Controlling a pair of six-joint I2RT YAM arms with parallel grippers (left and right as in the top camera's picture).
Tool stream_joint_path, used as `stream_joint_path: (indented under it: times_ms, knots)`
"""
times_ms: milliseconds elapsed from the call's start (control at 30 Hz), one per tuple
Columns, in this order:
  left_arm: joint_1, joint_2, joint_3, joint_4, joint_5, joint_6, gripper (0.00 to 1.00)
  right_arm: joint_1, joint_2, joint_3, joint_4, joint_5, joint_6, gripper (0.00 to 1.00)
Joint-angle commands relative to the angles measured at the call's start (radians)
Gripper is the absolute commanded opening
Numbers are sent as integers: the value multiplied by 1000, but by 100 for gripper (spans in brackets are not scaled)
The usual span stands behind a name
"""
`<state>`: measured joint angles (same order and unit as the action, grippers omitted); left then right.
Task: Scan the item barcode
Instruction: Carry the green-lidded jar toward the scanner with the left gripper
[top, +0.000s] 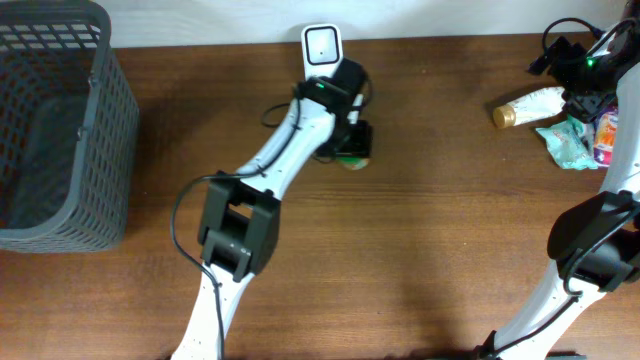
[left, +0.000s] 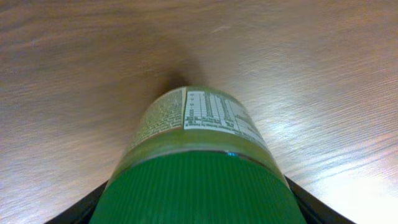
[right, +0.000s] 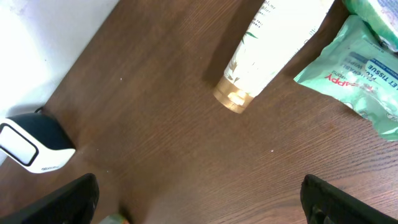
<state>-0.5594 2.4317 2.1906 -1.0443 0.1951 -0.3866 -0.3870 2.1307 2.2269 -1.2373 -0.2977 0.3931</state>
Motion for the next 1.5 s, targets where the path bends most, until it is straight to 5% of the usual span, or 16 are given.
stream_joint_path:
  times_ms: [0, 233, 333, 600, 733, 1300, 1400, 1467]
  knots:
    - [-56, 1, 27, 137, 22, -39, 71, 7, 4, 0, -2, -5, 5, 99]
    - [-82, 1, 27, 167, -97, -38, 74, 7, 4, 0, -2, -5, 5, 99]
    - [-81, 0, 31, 153, -107, -8, 87, 7, 4, 0, -2, -5, 5, 99]
    - [-69, -3, 189, 89, -164, -1, 86, 7, 3, 0, -2, -6, 5, 99]
    - [-40, -2, 191, 111, -190, -2, 100, 7, 4, 0, -2, -5, 5, 98]
    - [-43, 90, 181, 160, -10, 26, 99, 7, 4, 0, -2, -5, 5, 99]
    - [-48, 91, 181, 116, -7, 24, 84, 7, 4, 0, -2, -6, 5, 99]
    - [-55, 91, 181, 97, 19, 21, 84, 7, 4, 0, -2, -6, 5, 99]
